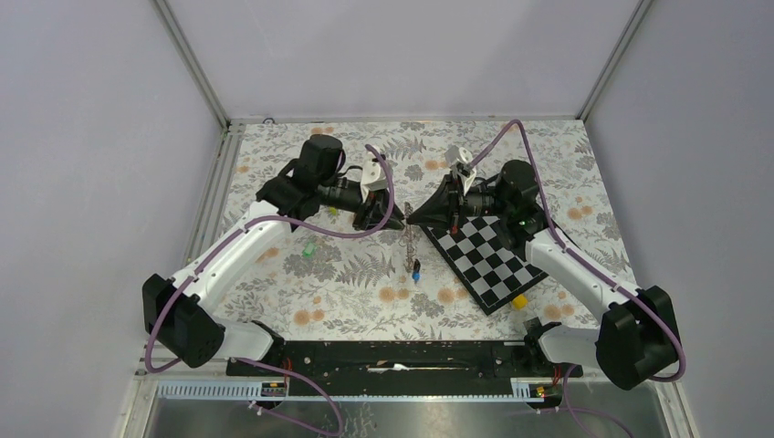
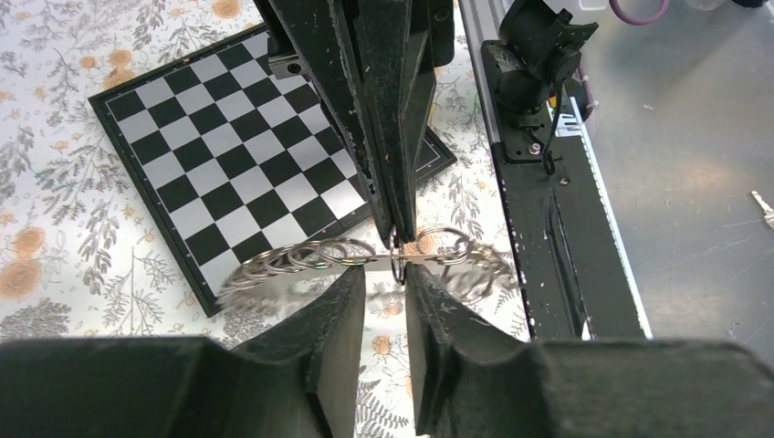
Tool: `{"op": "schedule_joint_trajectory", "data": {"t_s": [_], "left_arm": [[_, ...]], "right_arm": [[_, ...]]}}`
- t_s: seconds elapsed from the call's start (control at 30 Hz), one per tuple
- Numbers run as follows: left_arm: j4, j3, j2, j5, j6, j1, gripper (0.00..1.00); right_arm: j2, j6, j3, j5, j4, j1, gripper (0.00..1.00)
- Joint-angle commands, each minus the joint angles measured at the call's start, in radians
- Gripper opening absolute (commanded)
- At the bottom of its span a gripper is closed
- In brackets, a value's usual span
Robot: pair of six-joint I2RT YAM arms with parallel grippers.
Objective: Put the keys on the keyring
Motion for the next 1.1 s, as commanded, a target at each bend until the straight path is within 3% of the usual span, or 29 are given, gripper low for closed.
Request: {"op": "schedule_joint_trajectory", "data": {"t_s": [0.0,0.23,0.5,0.77,0.93,1.07], "left_arm": [[0.078,-0.008,-0.002,0.032,-0.036,-0.002,0.25],[0.110,-0.010,0.003,0.030,-0.067,-0.002,0.18],[0.111,0.003,0.008,0.002,-0.075,-0.002,0.00],[-0.029,0.086,0.034,-0.099,0.002,-0.008,0.00],[-0.158,0.154,0.077,-0.162,0.072,-0.037,0.00],[-0.180,0.168,0.085,-0.229,0.097,-0.061,0.00]], "right_arm": [[-0.003,0.041,-0.006,0.022,0.116,-0.004,0.00],[-0.001,0.035,-0.020,0.029,0.126,-0.004,0.00],[-0.003,-0.008,-0.026,0.039,0.095,-0.005,0.00],[-0.041,-0.373,0.019,0.123,-0.266,-0.005,0.25],[-0.047,-0.451,0.034,0.129,-0.338,-0.004,0.40],[-0.050,-0.478,0.050,0.126,-0.375,-0.004,0.44]]}}
